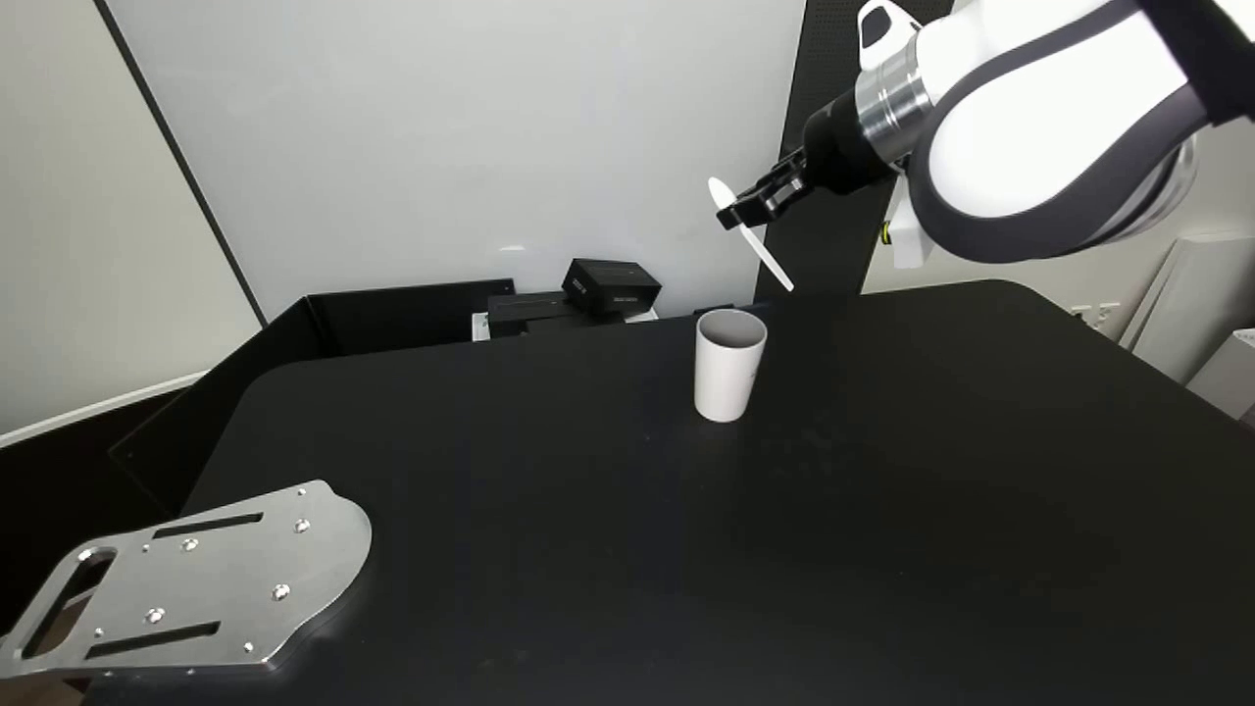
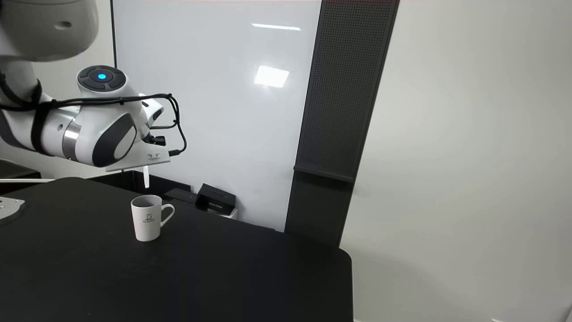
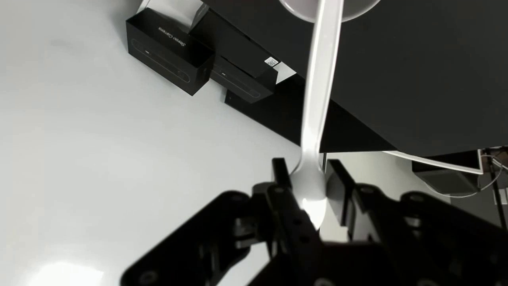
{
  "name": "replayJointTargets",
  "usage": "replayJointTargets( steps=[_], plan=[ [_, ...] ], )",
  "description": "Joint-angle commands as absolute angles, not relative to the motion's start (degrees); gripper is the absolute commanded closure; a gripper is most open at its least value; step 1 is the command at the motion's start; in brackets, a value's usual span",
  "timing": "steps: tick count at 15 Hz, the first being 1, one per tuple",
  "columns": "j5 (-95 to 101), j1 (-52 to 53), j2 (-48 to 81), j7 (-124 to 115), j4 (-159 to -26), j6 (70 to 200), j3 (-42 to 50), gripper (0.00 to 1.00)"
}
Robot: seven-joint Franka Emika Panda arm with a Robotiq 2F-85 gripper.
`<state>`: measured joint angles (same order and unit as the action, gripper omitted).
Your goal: Pick the spoon and put it in the cup
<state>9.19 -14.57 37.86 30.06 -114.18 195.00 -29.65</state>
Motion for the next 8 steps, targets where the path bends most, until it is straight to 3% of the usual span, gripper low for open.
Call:
replayJointTargets(
  steps=[1,8],
  plan=[
    [11.19,-20.04,42.23,29.19,-113.54,197.67,-35.3,0.93],
    [11.71,-19.86,46.66,29.92,-110.71,197.89,-35.92,0.93]
  ],
)
